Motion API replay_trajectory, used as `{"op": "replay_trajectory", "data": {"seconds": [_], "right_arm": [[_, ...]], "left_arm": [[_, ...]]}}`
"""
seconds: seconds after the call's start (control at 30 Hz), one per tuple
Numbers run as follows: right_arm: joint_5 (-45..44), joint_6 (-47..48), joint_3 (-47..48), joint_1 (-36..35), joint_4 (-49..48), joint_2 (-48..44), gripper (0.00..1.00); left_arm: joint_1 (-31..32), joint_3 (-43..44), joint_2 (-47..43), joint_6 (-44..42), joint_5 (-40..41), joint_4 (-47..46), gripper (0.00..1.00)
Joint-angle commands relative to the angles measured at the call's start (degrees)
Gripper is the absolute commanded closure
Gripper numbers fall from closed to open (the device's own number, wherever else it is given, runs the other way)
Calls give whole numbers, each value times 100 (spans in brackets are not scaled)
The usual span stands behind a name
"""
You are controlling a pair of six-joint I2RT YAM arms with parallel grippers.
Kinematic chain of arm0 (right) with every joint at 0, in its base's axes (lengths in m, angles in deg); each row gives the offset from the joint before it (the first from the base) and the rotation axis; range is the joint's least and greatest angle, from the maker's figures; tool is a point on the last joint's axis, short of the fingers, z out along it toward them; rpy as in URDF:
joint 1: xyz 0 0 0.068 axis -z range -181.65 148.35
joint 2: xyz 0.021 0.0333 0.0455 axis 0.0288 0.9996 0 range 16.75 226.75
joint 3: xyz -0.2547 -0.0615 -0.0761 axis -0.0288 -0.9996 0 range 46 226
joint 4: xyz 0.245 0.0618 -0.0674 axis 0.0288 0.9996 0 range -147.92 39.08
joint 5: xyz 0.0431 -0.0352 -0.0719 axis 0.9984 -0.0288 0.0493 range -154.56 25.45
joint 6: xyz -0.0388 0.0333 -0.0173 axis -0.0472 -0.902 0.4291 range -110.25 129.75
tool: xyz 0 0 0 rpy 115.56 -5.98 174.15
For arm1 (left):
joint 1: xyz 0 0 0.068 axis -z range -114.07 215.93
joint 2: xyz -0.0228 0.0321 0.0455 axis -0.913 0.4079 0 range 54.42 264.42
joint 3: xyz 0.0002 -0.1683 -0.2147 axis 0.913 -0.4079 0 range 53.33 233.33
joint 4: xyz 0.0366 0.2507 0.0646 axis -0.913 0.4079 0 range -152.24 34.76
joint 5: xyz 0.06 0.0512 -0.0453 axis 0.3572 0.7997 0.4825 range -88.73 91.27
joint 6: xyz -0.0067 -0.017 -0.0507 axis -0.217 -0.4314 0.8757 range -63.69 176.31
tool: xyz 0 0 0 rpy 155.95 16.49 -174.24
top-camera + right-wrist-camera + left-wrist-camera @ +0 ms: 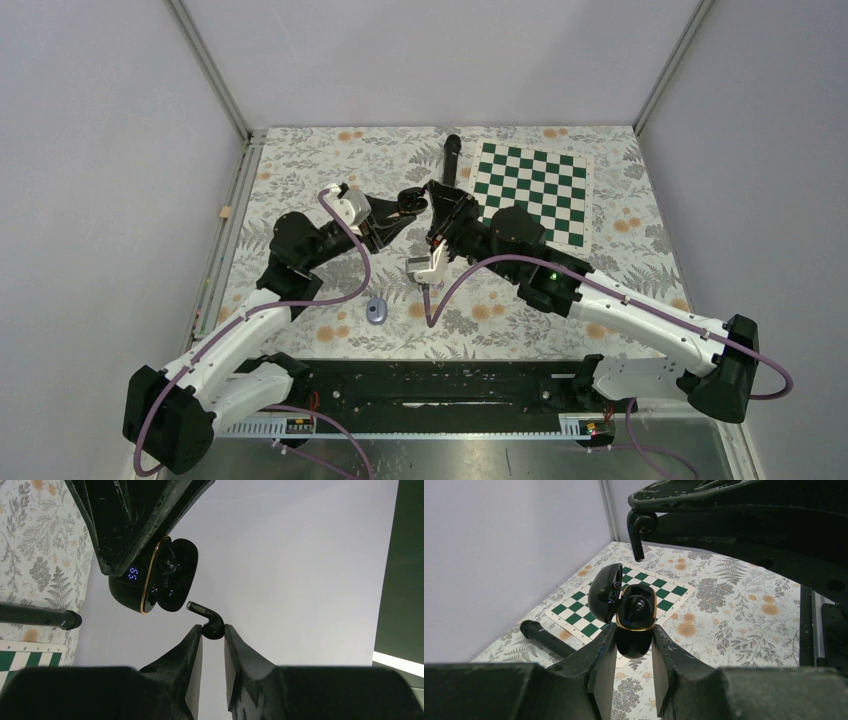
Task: Insert the wireless bluetooth earbuds into the charging case
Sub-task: Insert the right earbud into the right side groove of the charging case.
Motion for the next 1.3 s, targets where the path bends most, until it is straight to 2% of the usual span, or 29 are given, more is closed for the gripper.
{"op": "replay_trajectory", "data": {"seconds": [0.0,0.4,1.27], "right_arm": [[-192,58,-35,-109,-388,-143,100],[-419,252,-119,-120,-430,33,100],[-271,798,-281,-120,-60,64,100]], "left_arm": [[29,126,-47,182,182,-373,100],[29,232,-110,636,126,-506,100],[29,252,-87,1077,335,-697,100]]}}
